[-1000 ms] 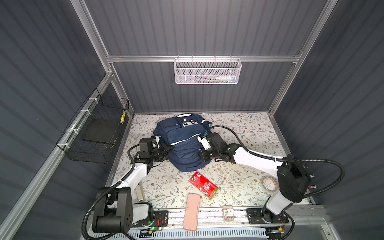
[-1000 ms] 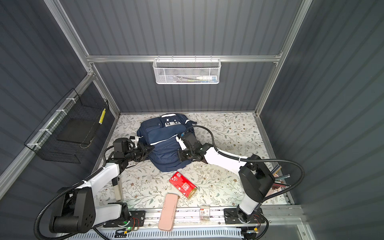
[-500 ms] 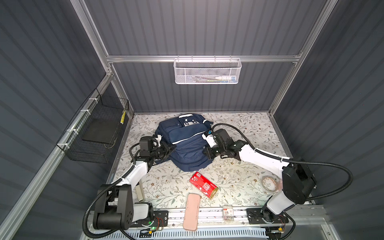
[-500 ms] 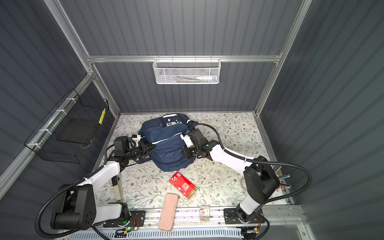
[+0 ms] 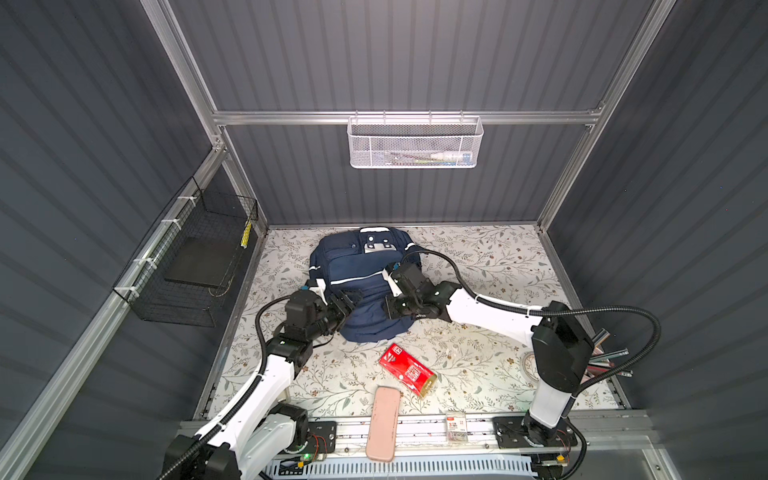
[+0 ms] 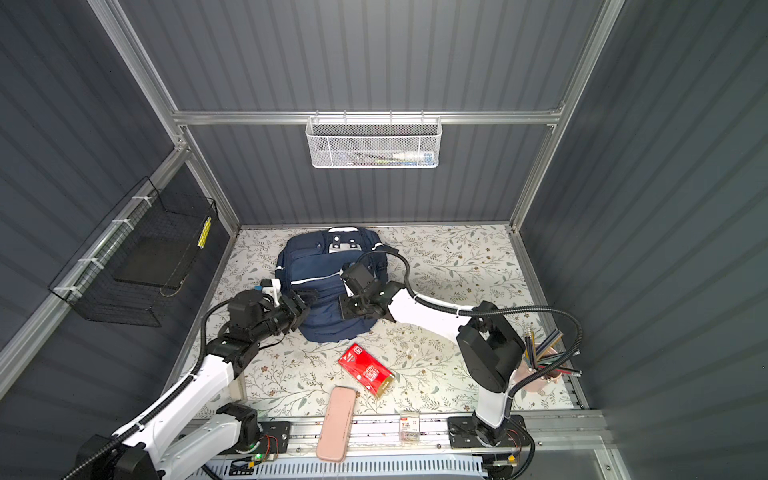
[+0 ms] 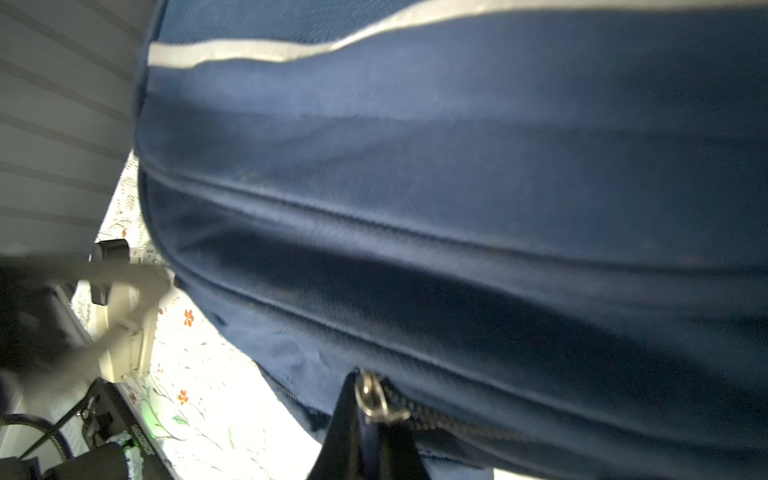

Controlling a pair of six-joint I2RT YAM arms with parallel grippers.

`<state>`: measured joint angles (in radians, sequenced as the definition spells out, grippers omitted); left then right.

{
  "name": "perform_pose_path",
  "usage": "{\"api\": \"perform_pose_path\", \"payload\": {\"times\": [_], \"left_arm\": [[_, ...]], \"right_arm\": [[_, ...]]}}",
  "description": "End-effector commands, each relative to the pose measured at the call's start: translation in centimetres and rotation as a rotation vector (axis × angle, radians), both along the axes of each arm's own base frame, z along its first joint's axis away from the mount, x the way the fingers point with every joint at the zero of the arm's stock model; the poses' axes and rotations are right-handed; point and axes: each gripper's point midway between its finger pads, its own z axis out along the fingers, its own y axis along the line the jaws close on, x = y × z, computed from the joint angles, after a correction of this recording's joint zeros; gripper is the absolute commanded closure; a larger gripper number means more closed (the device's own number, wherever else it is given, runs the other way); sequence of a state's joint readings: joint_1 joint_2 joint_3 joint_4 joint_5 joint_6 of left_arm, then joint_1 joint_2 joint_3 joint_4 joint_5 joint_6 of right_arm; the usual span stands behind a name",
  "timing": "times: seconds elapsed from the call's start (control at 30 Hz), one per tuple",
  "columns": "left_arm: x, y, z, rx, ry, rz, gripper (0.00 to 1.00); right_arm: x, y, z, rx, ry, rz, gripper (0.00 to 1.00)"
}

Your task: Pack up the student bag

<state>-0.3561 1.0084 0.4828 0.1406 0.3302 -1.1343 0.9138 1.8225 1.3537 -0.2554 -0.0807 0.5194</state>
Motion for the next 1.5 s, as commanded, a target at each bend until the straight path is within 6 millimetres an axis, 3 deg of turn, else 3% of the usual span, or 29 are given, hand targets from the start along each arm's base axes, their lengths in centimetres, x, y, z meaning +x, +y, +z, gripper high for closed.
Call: {"api": "perform_pose_path", "payload": {"times": [0.0,0.2,0.27,0.33,0.37,0.4,0.43,0.57,0.73,1.17,1.23,1.3,1.47], "left_arm": [[1.5,0.3,-1.0,-0.021,0.012,0.088,0.22],[4.5,0.4,-0.6,0.07,-0.041,0.121,0.25],[4.9,0.2,-0.7,0.07,-0.045,0.116,0.41],[4.8,0.2,-0.9,0.084,-0.048,0.105,0.75],[4.6,0.3,-1.2,0.094,-0.043,0.102,0.87],[4.4,0.4,-1.5,0.105,-0.035,0.101,0.97],[4.2,0.7,-1.7,0.118,-0.029,0.108,1.0],[3.5,1.0,-1.5,0.144,-0.033,0.099,1.0],[2.8,1.7,0.2,0.169,-0.059,0.088,1.0],[2.8,4.6,3.4,0.17,-0.094,0.092,1.0],[2.6,4.3,3.4,0.159,-0.091,0.076,1.0],[2.6,4.1,3.2,0.143,-0.091,0.069,1.0],[3.2,3.8,2.0,0.136,-0.074,0.06,1.0]], "right_arm": [[-0.7,3.3,2.6,0.069,-0.074,0.068,1.0],[-2.9,4.7,1.6,0.053,-0.048,0.175,1.0],[-3.3,4.3,1.4,0.043,-0.047,0.187,1.0],[-3.2,3.4,1.0,0.002,-0.056,0.176,1.0],[-3.0,2.8,0.8,-0.014,-0.056,0.168,1.0],[-2.8,2.0,0.6,-0.025,-0.053,0.161,1.0],[-2.3,1.1,0.4,-0.036,-0.049,0.143,1.0],[0.2,-3.5,-0.7,-0.084,-0.025,0.06,1.0],[4.3,-9.9,-2.3,-0.131,-0.001,-0.052,1.0],[9.8,-19.1,-4.8,-0.187,0.036,-0.241,1.0],[10.1,-19.6,-4.7,-0.193,0.04,-0.249,1.0],[9.6,-18.8,-4.2,-0.181,0.045,-0.237,1.0],[4.8,-11.9,0.9,-0.136,-0.029,-0.08,1.0]]}}
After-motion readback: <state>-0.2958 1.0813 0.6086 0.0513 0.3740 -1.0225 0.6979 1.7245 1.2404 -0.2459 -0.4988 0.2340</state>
